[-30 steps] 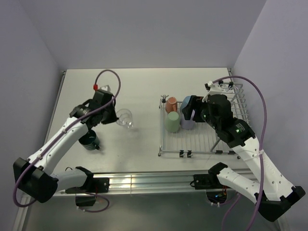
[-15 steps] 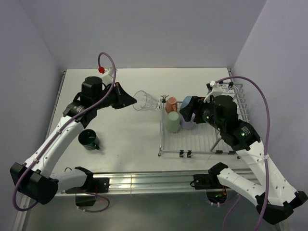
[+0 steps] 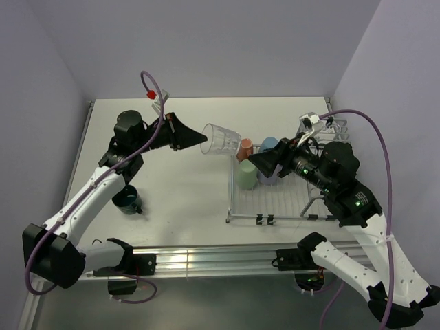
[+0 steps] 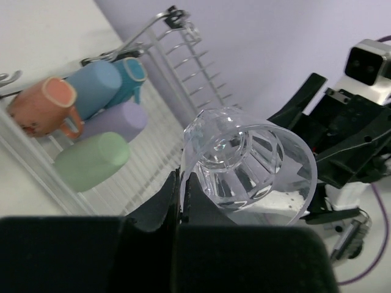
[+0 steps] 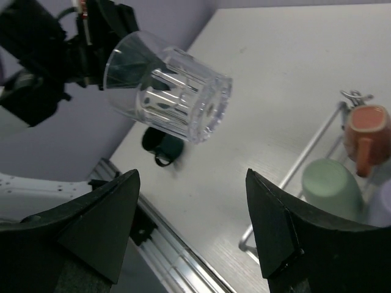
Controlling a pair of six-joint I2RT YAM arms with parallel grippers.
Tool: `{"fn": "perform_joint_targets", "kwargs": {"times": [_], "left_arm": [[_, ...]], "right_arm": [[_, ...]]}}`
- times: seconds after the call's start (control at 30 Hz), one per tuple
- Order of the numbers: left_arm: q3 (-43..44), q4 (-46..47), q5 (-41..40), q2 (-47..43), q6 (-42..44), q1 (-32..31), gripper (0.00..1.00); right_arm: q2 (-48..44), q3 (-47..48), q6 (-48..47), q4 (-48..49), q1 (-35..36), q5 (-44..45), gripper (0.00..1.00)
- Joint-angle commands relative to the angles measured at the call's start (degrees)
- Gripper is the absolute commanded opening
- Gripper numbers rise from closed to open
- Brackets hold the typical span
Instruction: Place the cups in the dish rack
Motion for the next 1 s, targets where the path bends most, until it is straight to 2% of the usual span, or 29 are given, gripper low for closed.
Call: {"fn": "perform_joint_targets", "kwargs": {"times": [0.0,0.17,0.23,0.43,0.7,0.97], "left_arm": [[-1.18,14.85,5.81,0.31,-5.65,0.34,0.0],[-3.64,26.02,9.41,2.68,-13.2,0.52,0.0],[-4.26,31.45,10.64,3.65,-16.28,0.61,0.0],[-5.14,40.25,12.4,5.67,-21.56,0.78,0.0],[-6.02,48.7,13.9,7.69,-27.01,0.7,0.0],[-6.72,52.22,14.6,8.49,-29.3,0.61,0.0]], "right_arm": [[-0.01,-1.37,2.81,9.65,-0.34,-8.15,0.78],[0.08,-3.83,3.61,16.69,-0.34,-11.15,0.8],[0.08,-4.01,3.26,17.31,-0.34,-10.45,0.82],[0.78,-4.1,2.55,18.72,-0.34,-9.04,0.86],[2.28,-5.68,3.61,22.85,-0.34,-11.14,0.9],[4.12,-7.0,6.07,29.44,-0.34,-14.74,0.91]]}}
